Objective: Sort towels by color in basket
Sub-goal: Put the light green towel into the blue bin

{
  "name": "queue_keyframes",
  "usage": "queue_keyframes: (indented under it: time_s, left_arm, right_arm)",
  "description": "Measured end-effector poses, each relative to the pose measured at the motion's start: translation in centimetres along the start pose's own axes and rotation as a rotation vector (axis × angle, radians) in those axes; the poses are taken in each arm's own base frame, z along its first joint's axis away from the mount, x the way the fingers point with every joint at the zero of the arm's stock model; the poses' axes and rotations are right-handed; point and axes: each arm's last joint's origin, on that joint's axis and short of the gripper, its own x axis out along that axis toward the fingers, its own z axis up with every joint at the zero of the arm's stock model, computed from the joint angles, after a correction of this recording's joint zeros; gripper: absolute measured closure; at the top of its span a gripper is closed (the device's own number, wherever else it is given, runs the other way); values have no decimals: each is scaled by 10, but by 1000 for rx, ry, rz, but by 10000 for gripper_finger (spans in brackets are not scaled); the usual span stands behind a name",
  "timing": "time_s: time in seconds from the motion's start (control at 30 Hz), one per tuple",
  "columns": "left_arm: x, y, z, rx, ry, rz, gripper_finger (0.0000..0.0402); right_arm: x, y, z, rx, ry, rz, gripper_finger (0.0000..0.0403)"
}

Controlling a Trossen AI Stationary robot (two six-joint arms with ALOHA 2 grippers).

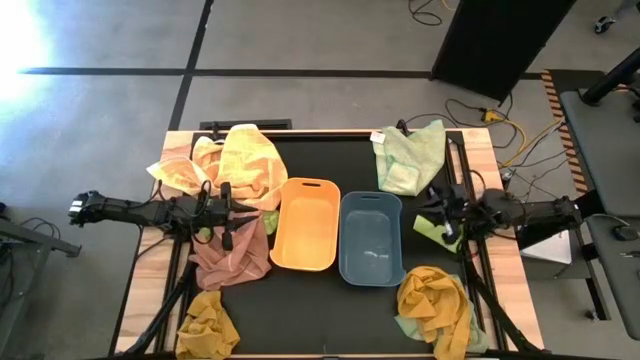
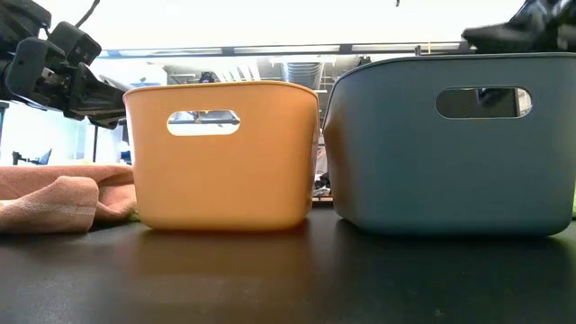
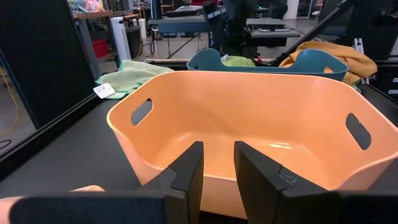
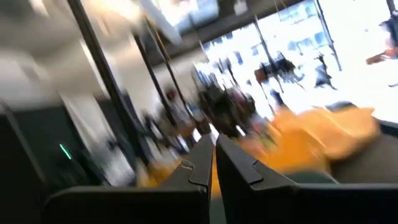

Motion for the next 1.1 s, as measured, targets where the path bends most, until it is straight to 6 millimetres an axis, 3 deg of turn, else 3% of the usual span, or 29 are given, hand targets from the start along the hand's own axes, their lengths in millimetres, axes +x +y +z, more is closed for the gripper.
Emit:
queue_keyframes:
  time_s: [0.13,0.27,0.5,0.6,0.7,0.83,0.97,1.1]
  left_arm:
    - [0,0,0,0,0,0,326]
    - [0,0,0,0,0,0,326]
    - [0,0,0,0,0,0,326]
    - [0,0,0,0,0,0,326]
    - [0,0,0,0,0,0,326]
    - [0,0,0,0,0,0,326]
    - [0,0,0,0,0,1,326]
    - [0,0,0,0,0,0,326]
  right_arm:
    - [-2,7,17,136,-175,80,390]
    - [-3,12,29,122,-293,144,390]
    - [11,12,24,106,-221,93,390]
    - [26,14,27,79,-124,7,390]
    - [53,17,32,15,68,-139,390]
    - [78,25,53,-98,358,-350,390]
    - [85,29,70,-176,664,-596,390]
    - [83,29,72,-163,943,-792,384]
